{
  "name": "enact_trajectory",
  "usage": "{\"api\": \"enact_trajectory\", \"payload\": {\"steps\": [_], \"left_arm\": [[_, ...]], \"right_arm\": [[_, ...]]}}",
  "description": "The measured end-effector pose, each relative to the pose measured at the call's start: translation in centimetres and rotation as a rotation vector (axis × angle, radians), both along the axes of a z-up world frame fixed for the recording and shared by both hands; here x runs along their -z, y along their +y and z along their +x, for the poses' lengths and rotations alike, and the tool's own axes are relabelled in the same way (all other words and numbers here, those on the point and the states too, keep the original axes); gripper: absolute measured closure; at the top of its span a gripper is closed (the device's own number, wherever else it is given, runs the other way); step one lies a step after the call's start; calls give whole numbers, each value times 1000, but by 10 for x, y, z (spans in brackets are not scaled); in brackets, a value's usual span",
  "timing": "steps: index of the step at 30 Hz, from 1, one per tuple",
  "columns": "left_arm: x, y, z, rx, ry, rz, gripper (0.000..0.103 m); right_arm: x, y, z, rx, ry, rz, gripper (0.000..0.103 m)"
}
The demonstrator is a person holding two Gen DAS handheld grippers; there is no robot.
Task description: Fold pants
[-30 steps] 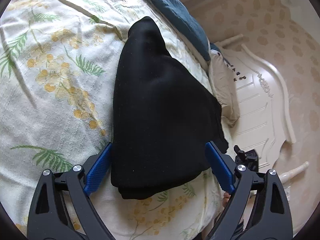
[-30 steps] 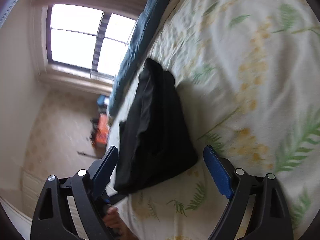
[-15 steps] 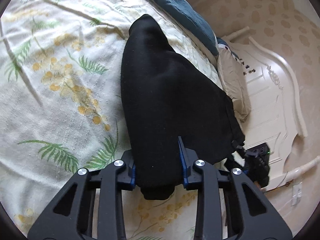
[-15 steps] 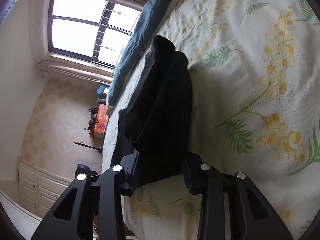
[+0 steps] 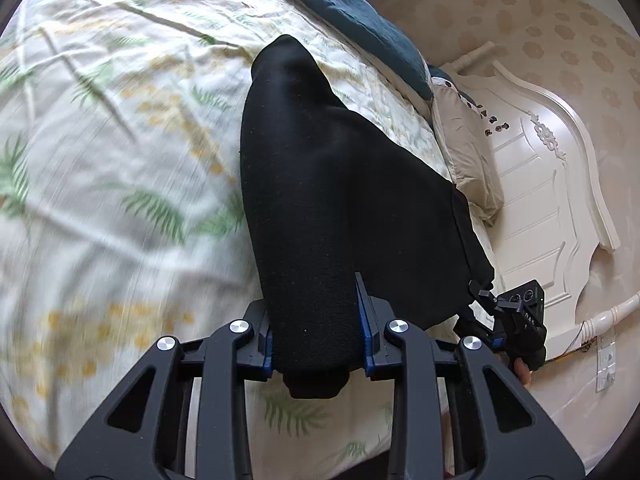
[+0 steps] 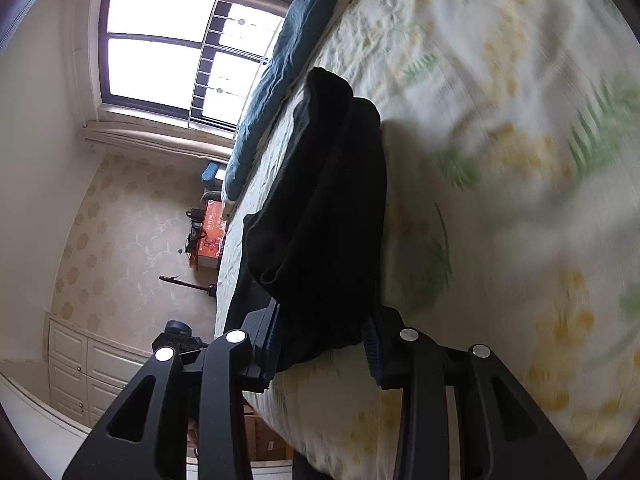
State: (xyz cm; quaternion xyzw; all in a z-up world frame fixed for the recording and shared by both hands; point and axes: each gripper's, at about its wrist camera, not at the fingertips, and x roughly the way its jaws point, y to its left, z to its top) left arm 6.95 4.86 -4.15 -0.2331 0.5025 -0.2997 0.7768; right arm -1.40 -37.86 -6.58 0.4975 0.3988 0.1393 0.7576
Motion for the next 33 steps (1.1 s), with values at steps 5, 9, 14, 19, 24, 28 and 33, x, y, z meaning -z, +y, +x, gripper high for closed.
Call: {"api": "enact_trajectory", "payload": {"steps": [5,9,14,19,24,28,33], "left_arm": [[4,2,-9,-2,-10,-2,74],[8,4,-10,-6,-5,-20,74],[9,4,-12,-8,-8,-22,72],[13,7,-12,-13,-19,-18,58],[17,11,-14,-49,-36,-6,40],[16,7,-18,-31,-75,-19,20],[7,-7,-31,-45,-131,94,12]], "right_arm": [[10,-1,-3,6,5,21,67],[20,-6,-3,16,2,64,67],[24,-6,-11,14,-8,72,67],[28,-7,-16,15,-15,85,67],[29,-11,-20,6,-28,105,63],[31,-15,-28,3,-38,130,59],[29,-18,-40,0,-45,124,56]]}}
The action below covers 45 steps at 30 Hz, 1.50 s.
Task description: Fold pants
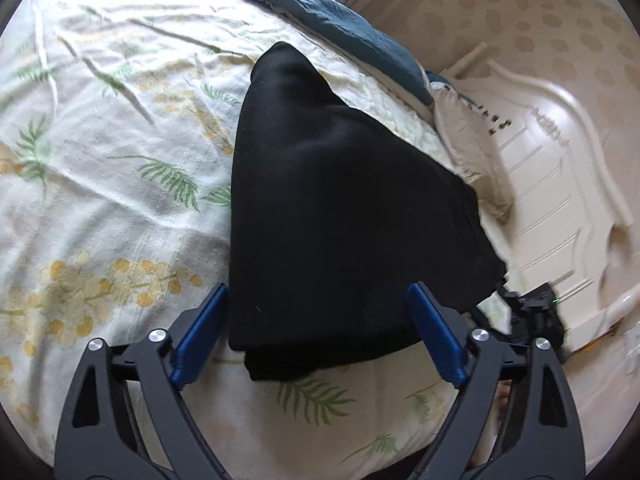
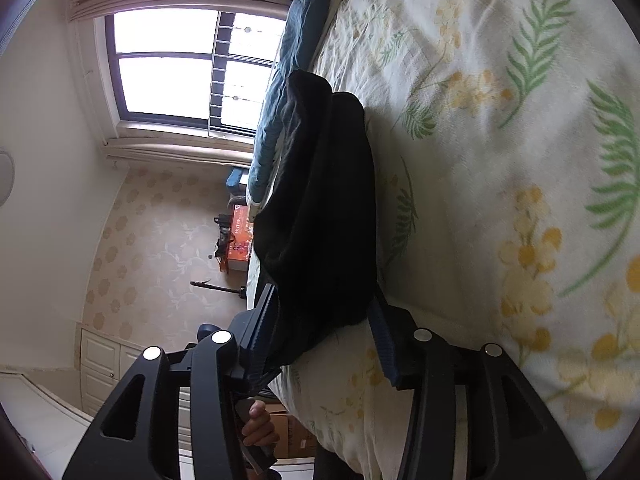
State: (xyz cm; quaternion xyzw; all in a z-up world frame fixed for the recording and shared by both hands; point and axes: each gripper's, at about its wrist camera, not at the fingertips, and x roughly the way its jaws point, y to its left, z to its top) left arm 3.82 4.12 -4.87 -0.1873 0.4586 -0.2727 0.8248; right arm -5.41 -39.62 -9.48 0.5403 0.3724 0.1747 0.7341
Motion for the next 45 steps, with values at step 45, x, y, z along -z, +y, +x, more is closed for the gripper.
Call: {"api": "enact_trajectory", "payload": {"steps": [45], "left_arm": [[-49,-40,-79,-230,-331,480,3]], "right_arm": [[-62,102,-29,20,32,-1028,19]]}}
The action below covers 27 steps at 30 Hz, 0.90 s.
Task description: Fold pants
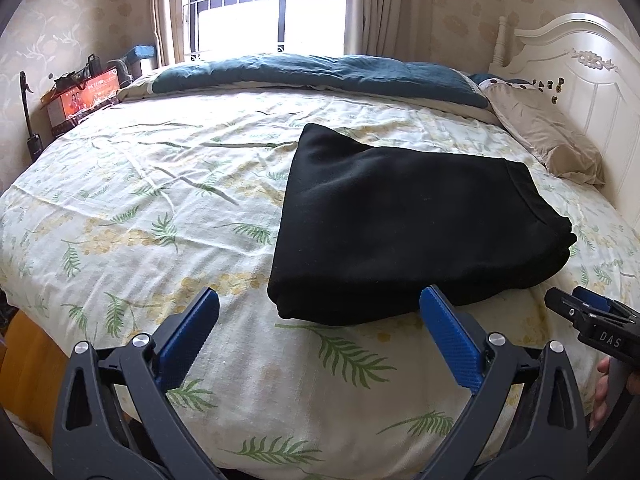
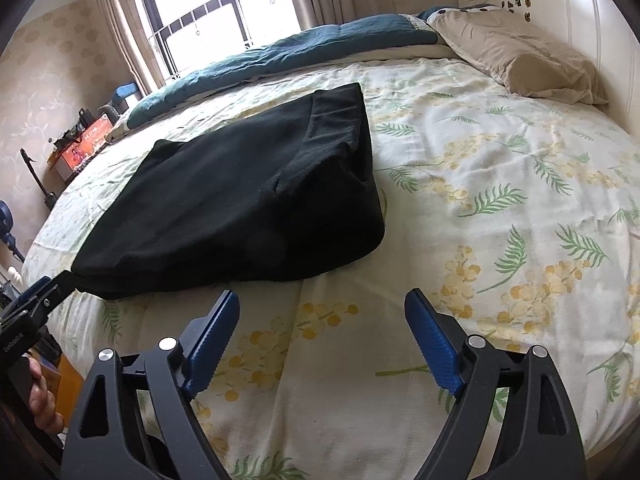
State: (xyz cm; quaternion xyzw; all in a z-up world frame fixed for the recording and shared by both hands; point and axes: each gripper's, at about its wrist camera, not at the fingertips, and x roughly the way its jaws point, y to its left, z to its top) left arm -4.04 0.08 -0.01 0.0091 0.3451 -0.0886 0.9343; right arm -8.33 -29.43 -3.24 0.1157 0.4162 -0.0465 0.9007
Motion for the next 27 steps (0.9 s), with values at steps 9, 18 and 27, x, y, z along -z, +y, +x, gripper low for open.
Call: {"api": "enact_trajectory", "payload": {"steps": [9,18,27], "left_arm": [[-1,1,0,-20,14,10,3],[1,2,3,-30,31,17,3],[3,-2,3,-30,31,38,3]], "right_arm": [[1,1,-2,1,5,9,19],[2,2,-4,4,11,13,19],[4,2,-5,3,14,15,19]]}}
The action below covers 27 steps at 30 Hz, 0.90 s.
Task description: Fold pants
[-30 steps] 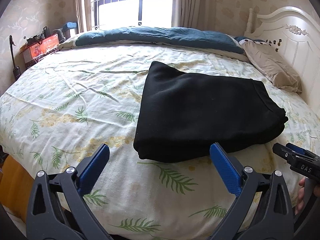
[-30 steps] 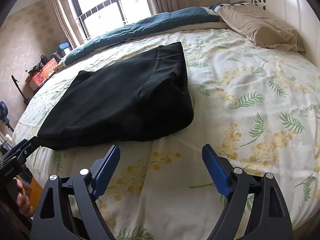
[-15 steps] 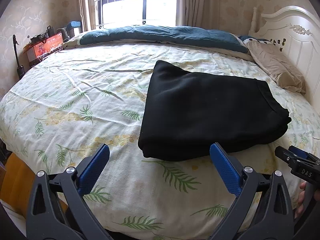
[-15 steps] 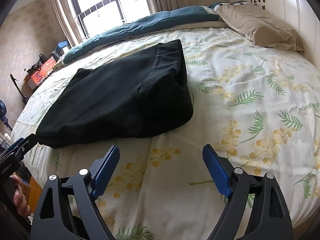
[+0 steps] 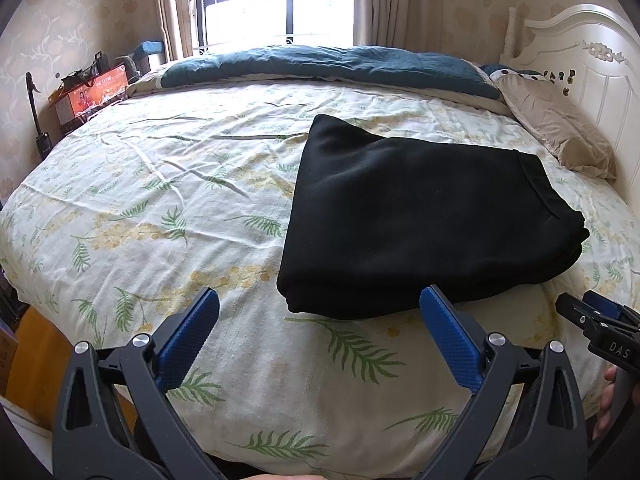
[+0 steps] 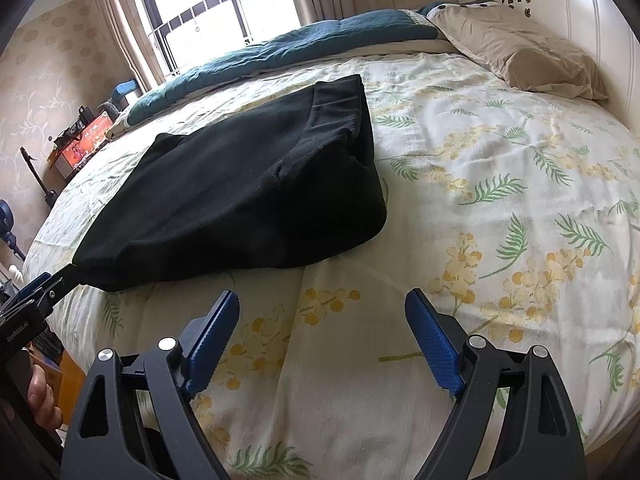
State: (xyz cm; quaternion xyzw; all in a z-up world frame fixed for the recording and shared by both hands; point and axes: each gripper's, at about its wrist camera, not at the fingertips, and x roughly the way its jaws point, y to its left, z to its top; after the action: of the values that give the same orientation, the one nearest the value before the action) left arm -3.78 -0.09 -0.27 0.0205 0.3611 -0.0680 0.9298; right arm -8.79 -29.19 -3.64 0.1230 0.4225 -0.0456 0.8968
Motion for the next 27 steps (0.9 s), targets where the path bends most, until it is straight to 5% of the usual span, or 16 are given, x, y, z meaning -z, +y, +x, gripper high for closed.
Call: {"api": "enact_trajectory", "payload": {"steps": [27], "left_arm": [[-1,-2,-7,3,-2,7,3]], "right_arm": [[3,3,-2,-14,20,1,19]]}}
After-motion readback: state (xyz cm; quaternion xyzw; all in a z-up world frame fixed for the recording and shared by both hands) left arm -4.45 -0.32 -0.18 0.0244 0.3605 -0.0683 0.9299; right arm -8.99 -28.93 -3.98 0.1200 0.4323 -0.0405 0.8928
